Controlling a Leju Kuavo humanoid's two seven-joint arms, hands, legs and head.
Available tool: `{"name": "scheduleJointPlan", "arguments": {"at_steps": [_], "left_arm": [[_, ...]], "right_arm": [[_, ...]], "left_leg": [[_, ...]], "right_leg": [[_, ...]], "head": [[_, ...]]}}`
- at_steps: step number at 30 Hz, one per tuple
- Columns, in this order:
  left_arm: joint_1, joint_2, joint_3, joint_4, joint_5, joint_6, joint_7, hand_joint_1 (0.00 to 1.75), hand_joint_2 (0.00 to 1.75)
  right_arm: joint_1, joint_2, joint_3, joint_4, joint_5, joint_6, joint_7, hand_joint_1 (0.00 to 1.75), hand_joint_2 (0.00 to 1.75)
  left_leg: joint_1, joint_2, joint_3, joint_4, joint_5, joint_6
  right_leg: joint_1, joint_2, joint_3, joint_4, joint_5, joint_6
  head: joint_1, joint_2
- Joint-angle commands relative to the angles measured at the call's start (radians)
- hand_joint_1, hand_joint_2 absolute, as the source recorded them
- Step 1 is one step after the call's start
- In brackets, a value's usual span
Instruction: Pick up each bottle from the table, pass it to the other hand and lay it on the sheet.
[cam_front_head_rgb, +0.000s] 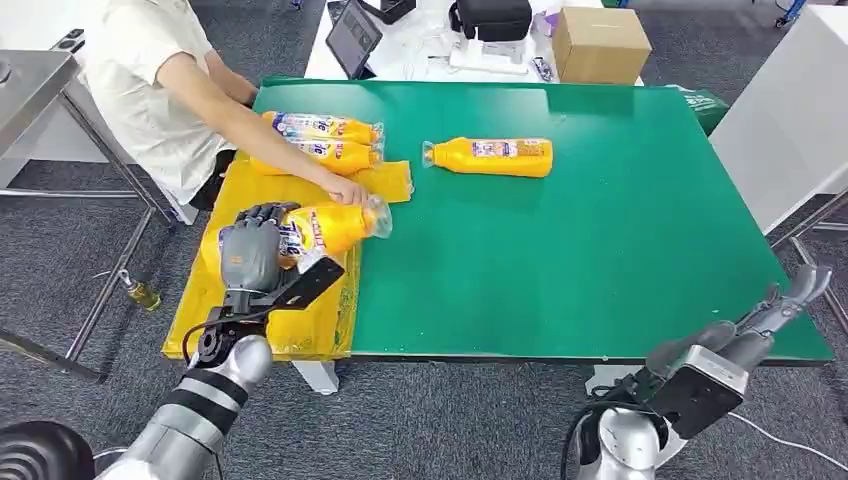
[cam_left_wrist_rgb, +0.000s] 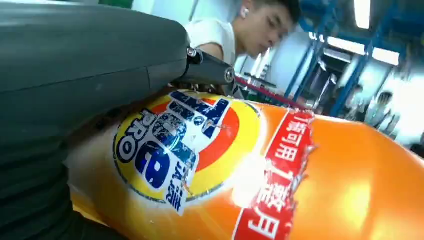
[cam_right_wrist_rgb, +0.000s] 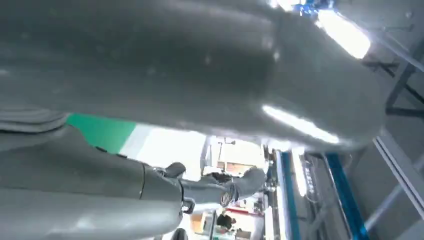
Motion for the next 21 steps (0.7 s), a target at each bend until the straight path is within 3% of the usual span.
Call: {"name": "scheduleJointPlan", "arguments": {"at_steps": [1,5,6,7,9,10,13,17,21], "left_arm": [[-0.221,-0.04,-0.069,0.48,-0.122,-0.212,0.067,1.15,1.75],[-0.232,-0.067,-0.004,0.536,-0.045,-0.273,0.045,1.15,1.75],[-0.232,-0.068,-0.001,0.54,-0.041,-0.279,0.042,1.03,1.75],[-0.23,-0.073,0.026,0.552,-0.06,-0.286,0.034,0.33,1.75],[-0.233,-0.078,0.046,0.571,-0.026,-0.346,0.025,0.03,1.75],[-0.233,-0.078,0.05,0.572,-0.019,-0.353,0.022,0.0,1.75],[-0.23,-0.079,0.066,0.576,0.008,-0.376,0.013,0.0,1.75],[-0.232,-0.081,0.069,0.582,0.027,-0.413,0.002,0.0,1.75],[-0.233,-0.08,0.098,0.59,0.101,-0.529,-0.055,0.0,1.75]], "right_arm": [[-0.045,-0.031,0.112,0.206,-0.037,0.001,0.003,0.0,0.0],[-0.043,-0.047,0.143,0.253,-0.059,0.001,0.003,0.0,0.0],[-0.043,-0.046,0.143,0.255,-0.057,0.001,0.003,0.0,0.0],[-0.054,-0.027,0.131,0.275,-0.042,0.007,0.003,0.0,0.0],[-0.046,-0.053,0.155,0.277,-0.074,0.001,0.003,0.0,0.0],[-0.046,-0.055,0.156,0.277,-0.074,0.001,0.003,0.0,0.0],[-0.049,-0.051,0.158,0.28,-0.074,0.001,0.003,0.0,0.0],[-0.054,-0.055,0.161,0.291,-0.066,0.001,0.003,0.0,0.0],[-0.064,-0.063,0.159,0.315,-0.066,0.001,0.003,0.0,0.0]], "left_leg": [[0.001,0.0,0.005,-0.001,-0.001,0.001],[0.001,0.0,0.004,-0.001,-0.001,0.001],[0.001,0.001,0.007,-0.001,-0.002,0.002],[0.001,0.001,0.005,-0.001,-0.001,0.001],[0.0,0.001,0.004,-0.001,-0.001,0.001],[0.001,0.002,0.01,-0.002,-0.003,0.003],[0.001,0.001,0.002,-0.001,-0.001,0.001],[0.0,0.003,0.009,-0.002,-0.002,0.003],[0.0,0.001,0.004,-0.001,-0.001,0.001]], "right_leg": [[0.001,-0.002,0.006,-0.002,-0.001,-0.003],[0.001,-0.001,0.005,-0.002,-0.001,-0.002],[0.002,-0.001,0.007,-0.002,-0.001,-0.003],[0.001,0.0,0.005,-0.002,-0.001,-0.002],[0.001,0.0,0.004,-0.002,0.0,-0.002],[0.002,0.0,0.01,-0.003,-0.002,-0.004],[0.001,0.0,0.002,-0.001,0.0,-0.001],[0.002,0.001,0.01,-0.003,-0.001,-0.004],[0.001,0.001,0.005,-0.002,0.0,-0.002]], "head": [[0.0,0.0],[0.0,0.0],[0.0,0.0],[0.0,0.0],[0.0,0.0],[0.0,0.0],[0.0,0.0],[0.0,0.0],[0.0,0.0]]}}
